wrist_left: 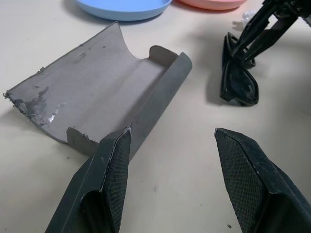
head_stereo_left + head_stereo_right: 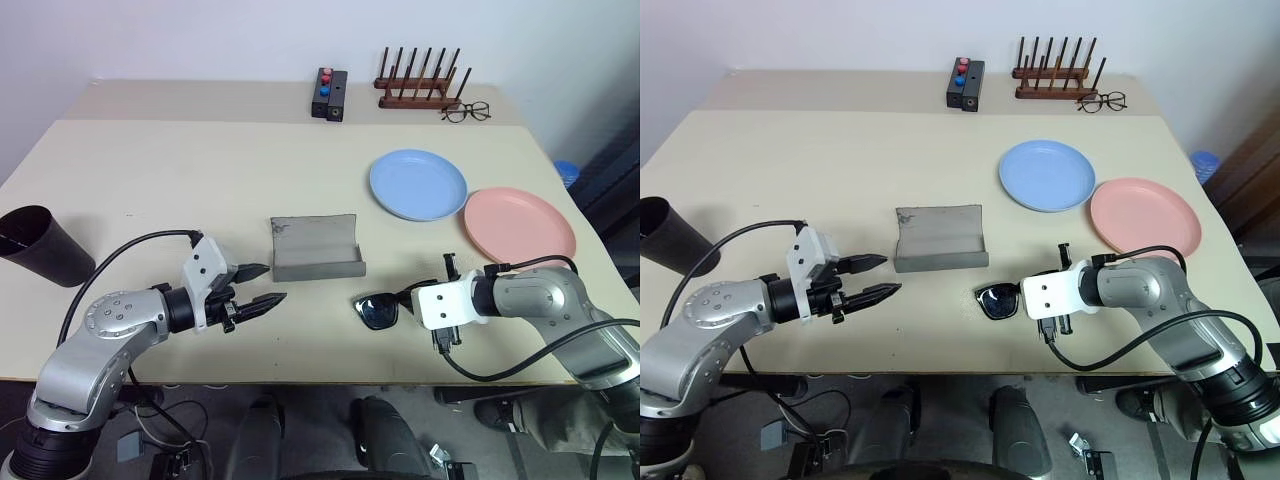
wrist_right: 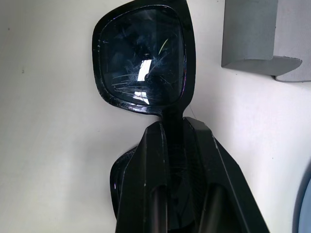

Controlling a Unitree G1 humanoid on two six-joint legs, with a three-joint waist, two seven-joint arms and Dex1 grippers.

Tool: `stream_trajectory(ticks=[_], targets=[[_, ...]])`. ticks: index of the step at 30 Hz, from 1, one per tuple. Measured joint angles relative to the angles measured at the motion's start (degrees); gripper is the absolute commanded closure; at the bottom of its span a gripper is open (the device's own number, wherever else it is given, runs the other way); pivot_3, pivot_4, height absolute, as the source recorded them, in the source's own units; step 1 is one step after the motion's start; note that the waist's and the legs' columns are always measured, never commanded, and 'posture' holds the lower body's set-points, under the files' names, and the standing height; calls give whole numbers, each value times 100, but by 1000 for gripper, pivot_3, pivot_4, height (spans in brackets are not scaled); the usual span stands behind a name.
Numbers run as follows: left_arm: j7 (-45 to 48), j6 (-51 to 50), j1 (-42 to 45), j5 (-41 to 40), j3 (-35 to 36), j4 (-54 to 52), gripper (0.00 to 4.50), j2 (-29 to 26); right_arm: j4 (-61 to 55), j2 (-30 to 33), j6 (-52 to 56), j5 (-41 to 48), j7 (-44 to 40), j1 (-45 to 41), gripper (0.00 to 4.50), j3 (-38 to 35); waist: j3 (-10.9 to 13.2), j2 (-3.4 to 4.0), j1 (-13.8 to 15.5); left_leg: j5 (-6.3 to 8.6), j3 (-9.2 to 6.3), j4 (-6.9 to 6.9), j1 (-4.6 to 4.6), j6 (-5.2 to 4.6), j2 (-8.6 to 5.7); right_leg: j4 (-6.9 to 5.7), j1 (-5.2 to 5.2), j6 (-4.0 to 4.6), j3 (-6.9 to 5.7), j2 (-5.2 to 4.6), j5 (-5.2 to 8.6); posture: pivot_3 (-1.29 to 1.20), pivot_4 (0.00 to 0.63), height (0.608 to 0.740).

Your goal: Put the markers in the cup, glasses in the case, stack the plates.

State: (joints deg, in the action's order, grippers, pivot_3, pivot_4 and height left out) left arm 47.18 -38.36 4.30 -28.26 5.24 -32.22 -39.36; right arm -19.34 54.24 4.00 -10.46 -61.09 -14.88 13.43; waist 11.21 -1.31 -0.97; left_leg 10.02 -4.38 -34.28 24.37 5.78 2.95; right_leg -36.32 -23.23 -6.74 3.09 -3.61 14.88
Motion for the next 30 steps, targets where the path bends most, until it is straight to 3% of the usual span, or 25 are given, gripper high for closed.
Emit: stream_trajectory(ticks=[6, 10, 17, 23, 30], targets=[[-103, 50, -95, 5, 58, 25, 1688, -14, 40, -33, 5, 22, -18, -104, 4485, 0, 0, 1, -12, 0, 0, 0, -2, 0, 0, 0, 0, 2, 0, 0, -1, 0, 150, 738], [-169, 279, -208, 22, 390, 337, 1688, -20, -193, -247, 705, 433, -145, -559, 4485, -75, 1, 4, -24, 0, 0, 0, -2, 0, 1, -2, -2, 3, 0, 1, -2, 0, 150, 738], [-132, 907, -802, 165, 917, 849, 1688, -23, -708, -1113, 2188, 881, -110, -2051, 4485, 185, 0, 5, -6, 0, 0, 3, 0, 0, 2, 0, -6, 4, -1, 0, -3, 0, 150, 738], [-120, 1176, -954, 302, 902, 944, 1688, -39, -188, -2000, 2458, 541, 180, -3091, 4485, 971, 0, 5, -9, 0, 2, 4, 2, 2, 2, 0, -11, 9, -1, 0, -6, 0, 150, 738], [-193, 1276, -1082, 293, 899, 954, 1688, 67, 863, -2829, 2594, 271, 683, -3403, 4485, 1336, 0, 6, -16, -1, 2, 12, 3, 2, 2, -1, -15, 8, -1, 2, -6, 0, 150, 738]])
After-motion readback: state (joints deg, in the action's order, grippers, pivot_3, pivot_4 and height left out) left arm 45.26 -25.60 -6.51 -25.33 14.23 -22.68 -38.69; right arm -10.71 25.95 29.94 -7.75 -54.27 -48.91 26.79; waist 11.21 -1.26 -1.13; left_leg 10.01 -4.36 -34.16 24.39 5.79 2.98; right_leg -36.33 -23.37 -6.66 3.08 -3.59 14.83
